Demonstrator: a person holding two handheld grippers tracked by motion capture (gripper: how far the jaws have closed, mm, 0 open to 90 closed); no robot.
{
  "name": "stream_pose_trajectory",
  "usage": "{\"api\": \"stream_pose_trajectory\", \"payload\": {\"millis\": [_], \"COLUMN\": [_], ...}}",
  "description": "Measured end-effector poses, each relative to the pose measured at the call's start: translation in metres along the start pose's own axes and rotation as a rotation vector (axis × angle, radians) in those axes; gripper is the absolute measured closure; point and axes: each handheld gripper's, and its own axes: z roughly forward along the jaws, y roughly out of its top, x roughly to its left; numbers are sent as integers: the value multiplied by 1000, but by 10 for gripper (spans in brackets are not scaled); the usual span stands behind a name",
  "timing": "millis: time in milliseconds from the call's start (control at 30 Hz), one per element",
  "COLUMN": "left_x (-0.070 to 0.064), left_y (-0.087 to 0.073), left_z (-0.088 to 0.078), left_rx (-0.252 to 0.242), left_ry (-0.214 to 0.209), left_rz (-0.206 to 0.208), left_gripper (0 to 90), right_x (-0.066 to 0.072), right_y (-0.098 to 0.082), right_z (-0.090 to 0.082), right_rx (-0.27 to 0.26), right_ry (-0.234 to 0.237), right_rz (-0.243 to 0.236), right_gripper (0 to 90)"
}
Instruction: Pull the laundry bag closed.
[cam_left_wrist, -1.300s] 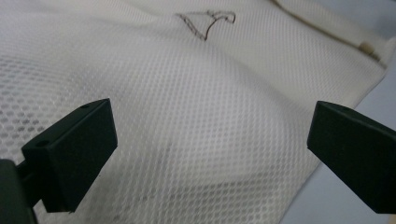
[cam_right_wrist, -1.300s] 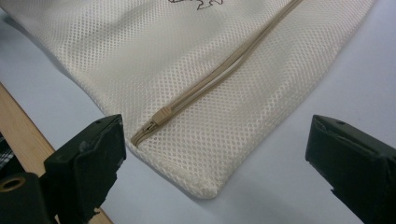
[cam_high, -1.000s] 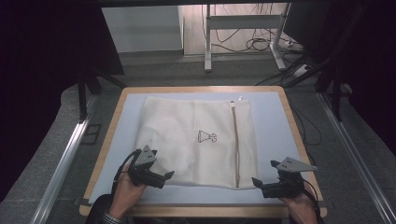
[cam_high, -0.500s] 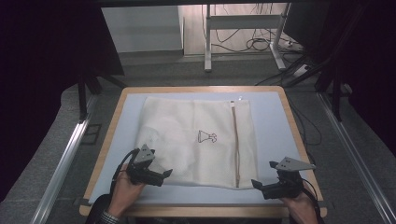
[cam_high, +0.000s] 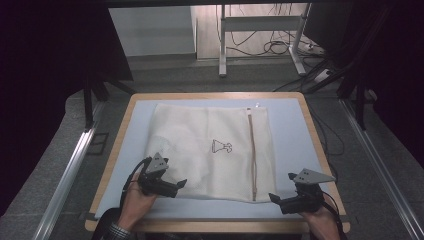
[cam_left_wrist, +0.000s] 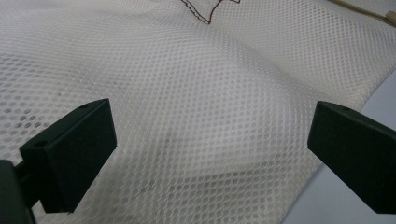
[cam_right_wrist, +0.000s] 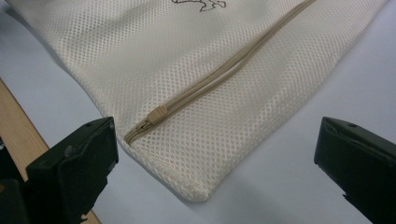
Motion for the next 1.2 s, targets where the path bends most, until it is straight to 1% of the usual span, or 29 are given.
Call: {"api": "stream_pose_trajectory", "payload": {"millis": [200,433,533,600,733,933,1067,1200], "left_x": [-2,-5,-6,-7,-10,-15,-17,-19], "left_y": [4,6,8,9,11,15,17,18], "left_z": [5,7,8,8,11,13,13,13], "left_rx": [-1,-24,-39,-45,-35,-17,-15,-8], "left_ry": [-6,-24,-40,-50,-49,-39,-51,-51], "left_rz": [25,15,12,17,30,48,49,59], "left_gripper": [10,10,9,9,14,55,110,149], "right_x": [1,1,2,2,2,2,2,2], "right_y": [0,0,0,0,0,0,0,0], "right_z": [1,0,1,1,1,1,1,0], "right_rx": [6,2,9,9,9,12,15,8], "right_ry": [7,4,5,5,1,1,0,-2], "right_rz": [-11,-15,-18,-20,-20,-25,-32,-33], "right_gripper": [0,0,0,0,0,0,0,0]}}
